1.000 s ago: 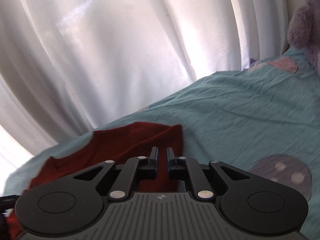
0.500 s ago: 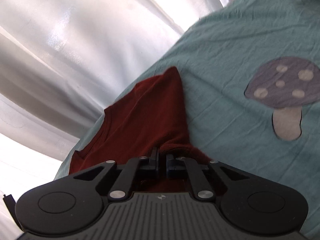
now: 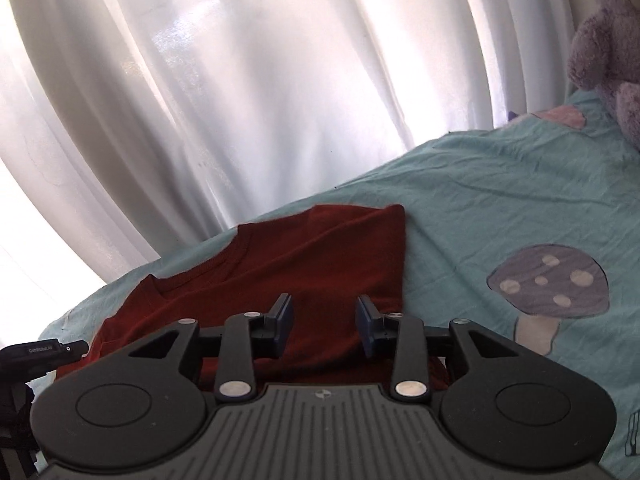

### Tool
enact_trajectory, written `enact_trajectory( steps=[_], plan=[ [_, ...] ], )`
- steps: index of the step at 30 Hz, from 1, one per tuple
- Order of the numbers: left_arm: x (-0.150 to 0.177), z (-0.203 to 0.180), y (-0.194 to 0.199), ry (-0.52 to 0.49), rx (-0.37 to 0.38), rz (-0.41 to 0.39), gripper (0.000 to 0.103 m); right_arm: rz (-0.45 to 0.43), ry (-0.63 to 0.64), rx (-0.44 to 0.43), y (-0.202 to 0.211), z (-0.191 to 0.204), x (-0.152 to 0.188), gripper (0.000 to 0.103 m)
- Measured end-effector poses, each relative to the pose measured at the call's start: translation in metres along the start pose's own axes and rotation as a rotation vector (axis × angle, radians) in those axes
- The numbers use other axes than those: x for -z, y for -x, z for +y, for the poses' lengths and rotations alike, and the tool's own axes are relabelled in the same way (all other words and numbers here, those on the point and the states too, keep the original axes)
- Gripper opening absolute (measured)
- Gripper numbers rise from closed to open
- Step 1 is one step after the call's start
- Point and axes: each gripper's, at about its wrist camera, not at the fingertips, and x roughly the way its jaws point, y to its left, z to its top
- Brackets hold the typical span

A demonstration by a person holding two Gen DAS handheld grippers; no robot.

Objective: Fold small clothes

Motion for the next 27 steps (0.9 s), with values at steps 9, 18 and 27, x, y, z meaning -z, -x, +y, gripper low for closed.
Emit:
enact_trajectory(
  steps=[9, 18, 27],
  plan=[
    [0.023, -0.05, -0.044, -0.109, -0.036, 0.088, 0.055, 0.001, 0.417, 0.147, -0.086, 0.047, 0.015, 0.027],
    [0.023, -0.044, -0.043, -0.109, -0.058, 0.087, 0.057, -0.033, 0.428, 0.242, -0.083, 0.034, 0.01, 0.038],
    [0.029, -0.011, -0.015, 0.03, -0.052, 0.097, 0.069, -0.032, 0.531, 0.163, -0.054, 0.053, 0.047, 0.038]
  ],
)
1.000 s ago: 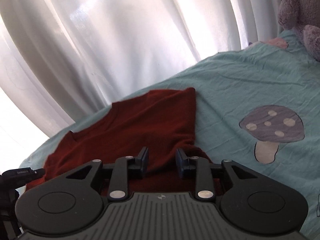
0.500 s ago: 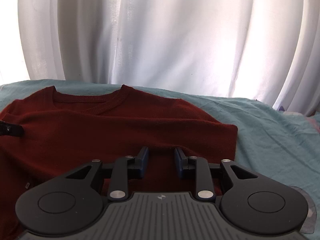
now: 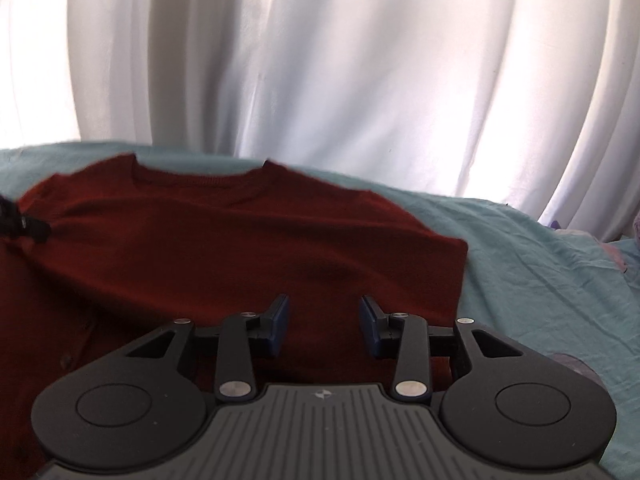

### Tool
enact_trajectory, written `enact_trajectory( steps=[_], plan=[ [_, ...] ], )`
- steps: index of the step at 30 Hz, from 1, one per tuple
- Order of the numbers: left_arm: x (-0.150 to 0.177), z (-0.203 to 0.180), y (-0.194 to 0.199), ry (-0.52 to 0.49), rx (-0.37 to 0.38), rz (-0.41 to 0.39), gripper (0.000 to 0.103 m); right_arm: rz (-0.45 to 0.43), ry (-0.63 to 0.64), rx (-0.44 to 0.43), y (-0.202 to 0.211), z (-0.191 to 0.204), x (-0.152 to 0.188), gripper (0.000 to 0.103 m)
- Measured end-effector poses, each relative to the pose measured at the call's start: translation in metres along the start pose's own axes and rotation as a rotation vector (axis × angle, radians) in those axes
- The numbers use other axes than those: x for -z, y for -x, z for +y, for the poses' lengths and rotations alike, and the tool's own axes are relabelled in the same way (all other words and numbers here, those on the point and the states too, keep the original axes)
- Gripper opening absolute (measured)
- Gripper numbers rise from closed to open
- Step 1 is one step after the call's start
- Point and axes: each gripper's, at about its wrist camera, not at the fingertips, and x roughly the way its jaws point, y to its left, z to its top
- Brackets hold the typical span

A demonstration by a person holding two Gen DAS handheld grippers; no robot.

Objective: Fold small clothes

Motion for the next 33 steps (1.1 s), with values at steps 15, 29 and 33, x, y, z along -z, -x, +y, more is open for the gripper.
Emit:
enact_trajectory(
  steps=[15, 29, 33],
  plan=[
    [0.098, 0.29, 0.127, 1.052, -0.089, -0.24, 0.089, 0.114, -0.302, -0.22, 0.05, 0.009, 0.016, 0.038],
    [0.129, 0.402, 0.105, 1.462, 0.05, -0.443, 0.023, 0.113, -0.247, -0.249, 0.051, 0.035, -0.003, 0.038],
    [0.127, 0.409, 0.1, 1.457, 0.038, -0.428, 0.01, 0.116, -0.254, -0.238, 0.05, 0.031, -0.001, 0.038]
  ],
)
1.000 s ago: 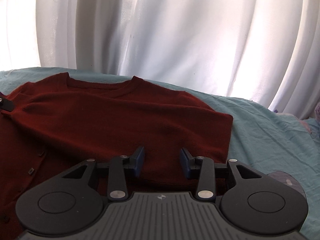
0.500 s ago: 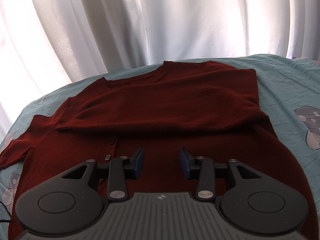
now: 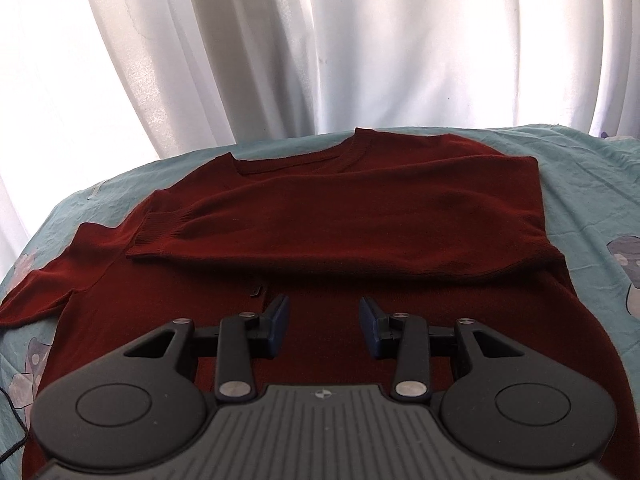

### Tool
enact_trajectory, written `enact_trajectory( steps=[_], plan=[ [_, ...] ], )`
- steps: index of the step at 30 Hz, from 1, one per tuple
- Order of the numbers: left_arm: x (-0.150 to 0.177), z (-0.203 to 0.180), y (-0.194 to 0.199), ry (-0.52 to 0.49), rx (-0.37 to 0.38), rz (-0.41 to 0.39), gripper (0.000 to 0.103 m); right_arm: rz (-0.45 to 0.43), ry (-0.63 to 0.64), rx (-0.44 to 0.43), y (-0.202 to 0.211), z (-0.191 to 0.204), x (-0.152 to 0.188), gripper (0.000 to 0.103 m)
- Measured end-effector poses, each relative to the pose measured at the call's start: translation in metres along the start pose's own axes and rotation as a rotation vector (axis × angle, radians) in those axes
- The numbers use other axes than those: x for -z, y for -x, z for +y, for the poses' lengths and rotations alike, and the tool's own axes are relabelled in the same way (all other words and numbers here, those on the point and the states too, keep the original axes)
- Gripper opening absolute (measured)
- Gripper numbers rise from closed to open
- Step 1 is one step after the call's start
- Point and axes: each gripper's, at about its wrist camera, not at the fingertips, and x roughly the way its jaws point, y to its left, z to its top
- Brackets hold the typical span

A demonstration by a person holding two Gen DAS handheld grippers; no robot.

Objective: Fold small clothes

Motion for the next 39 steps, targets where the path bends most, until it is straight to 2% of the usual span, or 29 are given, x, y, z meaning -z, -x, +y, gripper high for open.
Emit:
enact_trajectory(
  steps=[2, 4, 5, 7, 9, 10, 14, 16, 17, 18, 20, 21, 23, 25, 27, 28, 29, 31, 34, 38, 39],
  plan=[
    [0.002, -0.005, 0.0, -0.03, -0.017, -0.007, 0.009, 0.001, -0.012, 0.003, 0.0, -0.004, 0.001, 0.038],
    [0.011, -0.021, 0.004, -0.13, -0.031, -0.024, 0.009, -0.001, -0.031, 0.004, 0.002, -0.008, 0.001, 0.038],
    [0.018, -0.033, 0.008, -0.206, -0.022, -0.023, 0.009, -0.003, -0.041, 0.005, 0.003, -0.01, 0.001, 0.038],
    [0.047, -0.064, 0.024, -0.424, 0.008, -0.027, 0.008, -0.008, -0.055, 0.003, 0.004, -0.014, 0.001, 0.038],
    [0.092, -0.103, 0.037, -0.652, 0.055, -0.023, 0.008, -0.012, -0.062, 0.004, 0.006, -0.016, 0.001, 0.038],
    [0.117, -0.12, 0.043, -0.744, 0.106, 0.003, 0.009, -0.016, -0.065, 0.002, 0.007, -0.017, 0.001, 0.038],
    [0.241, -0.168, 0.064, -1.05, 0.389, 0.189, 0.009, -0.024, -0.091, -0.029, 0.009, -0.017, -0.001, 0.038],
    [0.299, -0.175, 0.063, -1.154, 0.453, 0.295, 0.016, -0.019, -0.1, -0.056, 0.009, -0.016, -0.004, 0.038],
    [0.324, -0.174, 0.06, -1.195, 0.46, 0.337, 0.035, -0.018, -0.103, -0.069, 0.008, -0.014, -0.006, 0.038],
    [0.343, -0.169, 0.056, -1.223, 0.43, 0.357, 0.051, -0.019, -0.105, -0.08, 0.007, -0.014, -0.008, 0.038],
    [0.359, -0.154, 0.05, -1.229, 0.379, 0.37, 0.052, -0.016, -0.117, -0.101, 0.005, -0.014, -0.013, 0.038],
    [0.359, -0.144, 0.046, -1.2, 0.346, 0.392, 0.053, -0.011, -0.131, -0.119, 0.003, -0.016, -0.015, 0.038],
    [0.349, -0.124, 0.035, -1.14, 0.26, 0.452, 0.054, 0.027, -0.177, -0.177, -0.007, -0.018, -0.022, 0.038],
    [0.336, -0.108, 0.029, -1.099, 0.171, 0.464, 0.054, 0.065, -0.221, -0.26, -0.019, -0.018, -0.03, 0.039],
    [0.328, -0.099, 0.025, -1.088, 0.103, 0.442, 0.054, 0.087, -0.25, -0.346, -0.034, -0.014, -0.04, 0.047],
    [0.324, -0.096, 0.025, -1.086, 0.078, 0.427, 0.054, 0.092, -0.269, -0.377, -0.043, -0.011, -0.046, 0.057],
    [0.319, -0.096, 0.024, -1.082, 0.06, 0.417, 0.054, 0.093, -0.288, -0.391, -0.051, -0.009, -0.052, 0.063],
    [0.317, -0.095, 0.025, -1.085, 0.049, 0.41, 0.054, 0.107, -0.325, -0.413, -0.071, -0.004, -0.066, 0.064],
    [0.316, -0.094, 0.027, -1.119, 0.026, 0.388, 0.054, 0.116, -0.388, -0.374, -0.089, 0.006, -0.088, 0.064],
    [0.324, -0.086, 0.03, -1.137, 0.001, 0.383, 0.054, 0.091, -0.281, -0.257, -0.093, 0.046, -0.112, 0.064],
    [0.324, -0.084, 0.027, -1.132, -0.003, 0.388, 0.054, 0.108, -0.252, -0.232, -0.098, 0.058, -0.116, 0.064]
  ],
)
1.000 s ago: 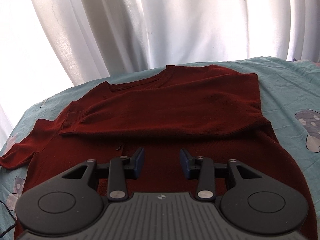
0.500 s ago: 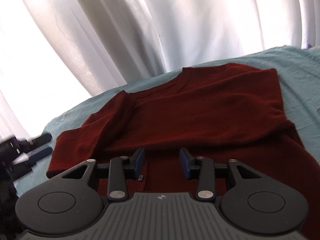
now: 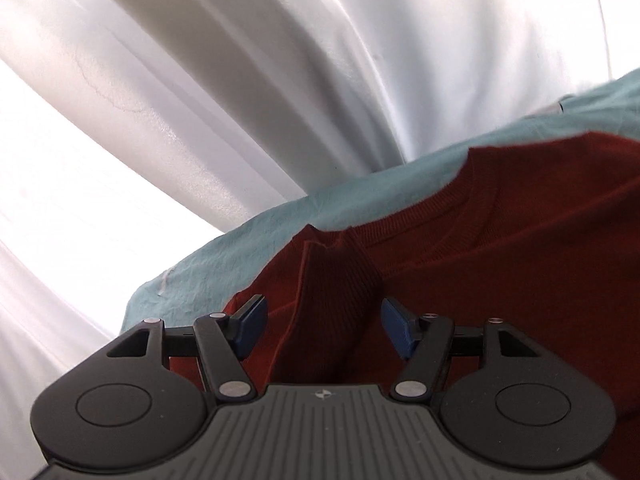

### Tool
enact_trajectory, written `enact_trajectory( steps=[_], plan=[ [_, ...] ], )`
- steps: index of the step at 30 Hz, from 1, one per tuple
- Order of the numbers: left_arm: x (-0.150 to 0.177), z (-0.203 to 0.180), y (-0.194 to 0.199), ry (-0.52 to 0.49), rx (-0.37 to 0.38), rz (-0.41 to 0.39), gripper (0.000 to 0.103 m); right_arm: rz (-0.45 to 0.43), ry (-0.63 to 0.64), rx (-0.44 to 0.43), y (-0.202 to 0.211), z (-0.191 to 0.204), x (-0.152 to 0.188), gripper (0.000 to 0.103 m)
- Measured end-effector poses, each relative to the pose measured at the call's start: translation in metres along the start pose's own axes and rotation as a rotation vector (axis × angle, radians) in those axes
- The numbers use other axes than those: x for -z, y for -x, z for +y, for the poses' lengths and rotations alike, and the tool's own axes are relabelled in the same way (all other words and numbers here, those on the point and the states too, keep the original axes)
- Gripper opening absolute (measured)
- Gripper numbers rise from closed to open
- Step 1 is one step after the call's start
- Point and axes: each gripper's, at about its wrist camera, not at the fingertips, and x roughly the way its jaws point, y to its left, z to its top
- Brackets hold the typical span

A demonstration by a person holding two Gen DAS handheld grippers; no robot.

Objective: Fold small clothes

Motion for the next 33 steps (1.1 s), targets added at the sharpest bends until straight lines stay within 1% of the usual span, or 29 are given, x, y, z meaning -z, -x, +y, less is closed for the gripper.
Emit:
enact_trajectory(
  steps=[3, 4, 5, 6, 7, 9, 10, 12, 13, 14, 15, 16, 17, 19, 21, 22, 23, 25, 26, 27, 28, 29, 30, 33],
  plan=[
    [0.002, -0.002, -0.002, -0.008, -0.007, -0.005, 0.055, 0.098, 0.072, 0.144, -0.033, 0.023, 0.005, 0.061],
    [0.002, -0.003, -0.002, -0.014, -0.007, -0.003, 0.055, 0.12, 0.097, 0.194, -0.044, 0.026, 0.009, 0.051],
    [0.002, -0.004, -0.001, -0.018, -0.005, -0.002, 0.055, 0.122, 0.126, 0.23, -0.051, 0.027, 0.013, 0.028],
    [0.002, -0.004, -0.001, -0.022, -0.004, -0.002, 0.055, 0.085, 0.167, 0.248, -0.049, 0.029, 0.016, 0.02],
    [0.001, -0.004, 0.0, -0.026, -0.003, -0.003, 0.055, 0.074, 0.189, 0.235, -0.045, 0.029, 0.018, 0.013],
    [0.0, -0.002, 0.003, -0.029, -0.008, -0.013, 0.056, 0.042, 0.152, 0.143, -0.024, 0.019, 0.02, 0.012],
    [0.0, -0.001, 0.003, -0.03, -0.012, -0.019, 0.056, 0.007, 0.126, 0.083, -0.009, 0.01, 0.02, 0.012],
    [-0.001, 0.002, 0.004, -0.02, -0.015, -0.028, 0.057, -0.108, 0.08, -0.027, 0.017, -0.013, 0.017, 0.012],
    [-0.002, 0.004, 0.003, -0.013, -0.015, -0.027, 0.057, -0.165, 0.068, -0.055, 0.029, -0.024, 0.021, 0.012],
    [-0.002, 0.005, 0.003, -0.007, -0.014, -0.023, 0.057, -0.209, 0.052, -0.057, 0.04, -0.039, 0.025, 0.017],
    [-0.003, 0.007, 0.002, 0.0, -0.013, -0.019, 0.057, -0.211, 0.033, -0.038, 0.045, -0.053, 0.027, 0.022],
    [-0.003, 0.008, 0.001, 0.002, -0.01, -0.016, 0.057, -0.187, 0.001, -0.009, 0.047, -0.069, 0.028, 0.039],
    [-0.004, 0.009, 0.002, -0.002, -0.008, -0.015, 0.057, -0.166, -0.046, 0.013, 0.048, -0.086, 0.029, 0.051],
    [-0.006, 0.009, 0.003, -0.011, -0.013, -0.017, 0.057, -0.139, -0.154, 0.02, 0.053, -0.117, 0.031, 0.052],
    [-0.009, 0.009, 0.005, -0.009, -0.013, -0.027, 0.057, -0.132, -0.252, -0.03, 0.056, -0.139, 0.033, 0.052],
    [-0.01, 0.009, 0.006, -0.006, -0.014, -0.032, 0.057, -0.133, -0.28, -0.049, 0.056, -0.143, 0.033, 0.052],
    [-0.012, 0.008, 0.006, -0.003, -0.016, -0.034, 0.057, -0.131, -0.291, -0.055, 0.054, -0.144, 0.032, 0.053],
    [-0.016, 0.006, 0.006, -0.004, -0.008, -0.037, 0.059, -0.125, -0.269, -0.049, 0.046, -0.138, 0.029, 0.054],
    [-0.017, 0.004, 0.005, -0.006, -0.007, -0.034, 0.06, -0.123, -0.237, -0.041, 0.044, -0.133, 0.028, 0.053],
    [-0.018, 0.003, 0.004, -0.008, -0.008, -0.031, 0.06, -0.111, -0.2, -0.027, 0.042, -0.128, 0.025, 0.047],
    [-0.018, 0.001, 0.002, -0.011, -0.007, -0.027, 0.06, -0.094, -0.161, -0.021, 0.038, -0.121, 0.023, 0.025],
    [-0.019, -0.001, 0.001, -0.017, -0.004, -0.023, 0.06, -0.077, -0.114, -0.015, 0.033, -0.11, 0.021, 0.006],
    [-0.018, -0.004, -0.001, -0.024, -0.003, -0.019, 0.06, -0.085, -0.069, -0.002, 0.034, -0.102, 0.02, 0.005],
    [-0.018, -0.01, -0.003, -0.045, 0.002, -0.019, 0.061, -0.23, 0.133, 0.076, 0.06, -0.075, 0.013, 0.004]
  ],
)
